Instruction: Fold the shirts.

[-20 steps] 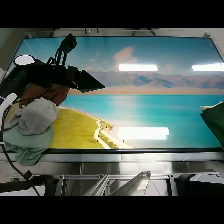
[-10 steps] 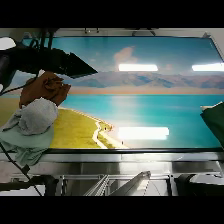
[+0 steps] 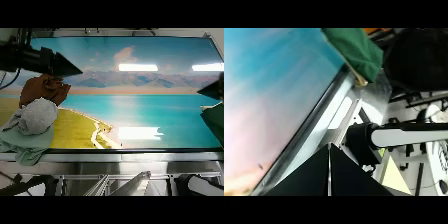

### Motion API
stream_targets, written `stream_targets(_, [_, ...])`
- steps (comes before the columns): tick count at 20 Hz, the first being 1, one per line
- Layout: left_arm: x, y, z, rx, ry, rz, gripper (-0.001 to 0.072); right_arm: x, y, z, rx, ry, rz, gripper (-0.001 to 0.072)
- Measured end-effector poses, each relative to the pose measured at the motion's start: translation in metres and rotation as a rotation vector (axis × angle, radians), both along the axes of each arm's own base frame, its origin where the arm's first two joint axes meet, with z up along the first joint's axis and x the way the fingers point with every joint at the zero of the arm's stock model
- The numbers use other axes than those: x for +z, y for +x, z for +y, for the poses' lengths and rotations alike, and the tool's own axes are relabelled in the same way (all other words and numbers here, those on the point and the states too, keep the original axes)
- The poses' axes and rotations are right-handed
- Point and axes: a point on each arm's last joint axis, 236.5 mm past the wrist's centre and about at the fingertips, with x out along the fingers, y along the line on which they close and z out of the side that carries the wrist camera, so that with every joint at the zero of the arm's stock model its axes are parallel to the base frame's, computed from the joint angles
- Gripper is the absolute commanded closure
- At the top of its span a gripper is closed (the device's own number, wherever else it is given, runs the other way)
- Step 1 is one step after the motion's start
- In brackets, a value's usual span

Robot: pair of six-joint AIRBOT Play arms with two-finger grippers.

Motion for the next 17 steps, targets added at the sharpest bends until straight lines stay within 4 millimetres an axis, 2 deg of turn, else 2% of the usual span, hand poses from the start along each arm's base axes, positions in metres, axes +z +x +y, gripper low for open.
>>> stream_targets(2, [-0.031, -0.022, 0.007, 0.042, 0.056, 0.060, 0.0692, 0.000, -0.008, 0.069, 0.125, -0.007, -0.101, 0.0693])
stream_targets(4, [-0.067, -0.047, 0.011, 0.080, 0.102, 0.133, 0.0692, -0.014, -0.026, 0.130, 0.238, -0.013, -0.160, 0.0692])
stream_targets(6, [-0.101, -0.070, 0.014, 0.112, 0.135, 0.195, 0.0692, -0.029, -0.042, 0.173, 0.326, -0.021, -0.198, 0.0692])
stream_targets(7, [-0.114, -0.079, 0.016, 0.128, 0.145, 0.217, 0.0691, -0.034, -0.048, 0.187, 0.354, -0.024, -0.211, 0.0692])
stream_targets(9, [-0.135, -0.094, 0.018, 0.151, 0.162, 0.248, 0.0692, -0.039, -0.056, 0.204, 0.386, -0.024, -0.229, 0.0691])
stream_targets(11, [-0.148, -0.102, 0.020, 0.170, 0.171, 0.266, 0.0692, -0.043, -0.062, 0.213, 0.406, -0.021, -0.227, 0.0691])
stream_targets(17, [-0.161, -0.112, 0.021, 0.183, 0.180, 0.285, 0.0692, -0.046, -0.069, 0.222, 0.421, -0.015, -0.223, 0.0691])
